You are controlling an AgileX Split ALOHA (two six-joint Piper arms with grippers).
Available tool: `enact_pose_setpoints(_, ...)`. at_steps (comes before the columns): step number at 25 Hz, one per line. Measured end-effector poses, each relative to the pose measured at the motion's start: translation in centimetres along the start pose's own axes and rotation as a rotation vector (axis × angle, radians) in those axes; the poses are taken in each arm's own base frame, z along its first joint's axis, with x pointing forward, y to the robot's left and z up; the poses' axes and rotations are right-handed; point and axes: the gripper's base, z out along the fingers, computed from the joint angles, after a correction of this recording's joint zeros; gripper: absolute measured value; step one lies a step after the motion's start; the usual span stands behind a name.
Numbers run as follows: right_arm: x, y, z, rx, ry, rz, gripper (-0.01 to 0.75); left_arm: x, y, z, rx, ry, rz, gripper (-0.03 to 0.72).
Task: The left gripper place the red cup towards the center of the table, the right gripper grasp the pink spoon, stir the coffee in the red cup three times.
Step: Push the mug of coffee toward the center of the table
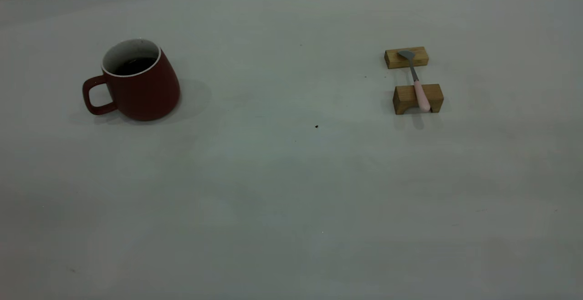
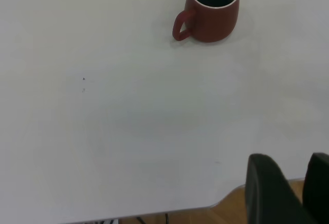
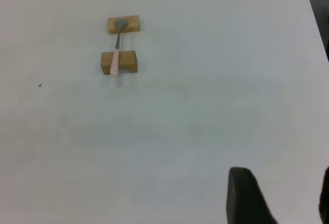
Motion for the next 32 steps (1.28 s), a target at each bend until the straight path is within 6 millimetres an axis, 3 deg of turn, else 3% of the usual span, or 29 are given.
enact_pose_setpoints(15,0.0,0.0,0.0,0.000,0.000,0.000,0.388,0.0,0.0,0.0,-0.003,-0.001,0.002,0.243)
enact_pose_setpoints(17,0.0,0.0,0.0,0.000,0.000,0.000,0.388,-0.7,0.1,-0.3,-0.004,-0.003,-0.011,0.245)
enact_pose_setpoints(21,0.0,0.0,0.0,0.000,0.000,0.000,0.388,-4.2,0.2,-0.3,0.001,0.062,-0.042,0.252)
enact_pose_setpoints(24,0.0,0.0,0.0,0.000,0.000,0.000,0.388,-7.3,0.3,1.8,0.005,0.168,-0.016,0.263)
enact_pose_setpoints(28,0.0,0.0,0.0,0.000,0.000,0.000,0.388,-11.2,0.5,6.5,0.012,0.280,0.004,0.292)
enact_pose_setpoints(32,0.0,0.0,0.0,0.000,0.000,0.000,0.388,-14.0,0.6,12.3,0.029,0.395,0.069,0.432)
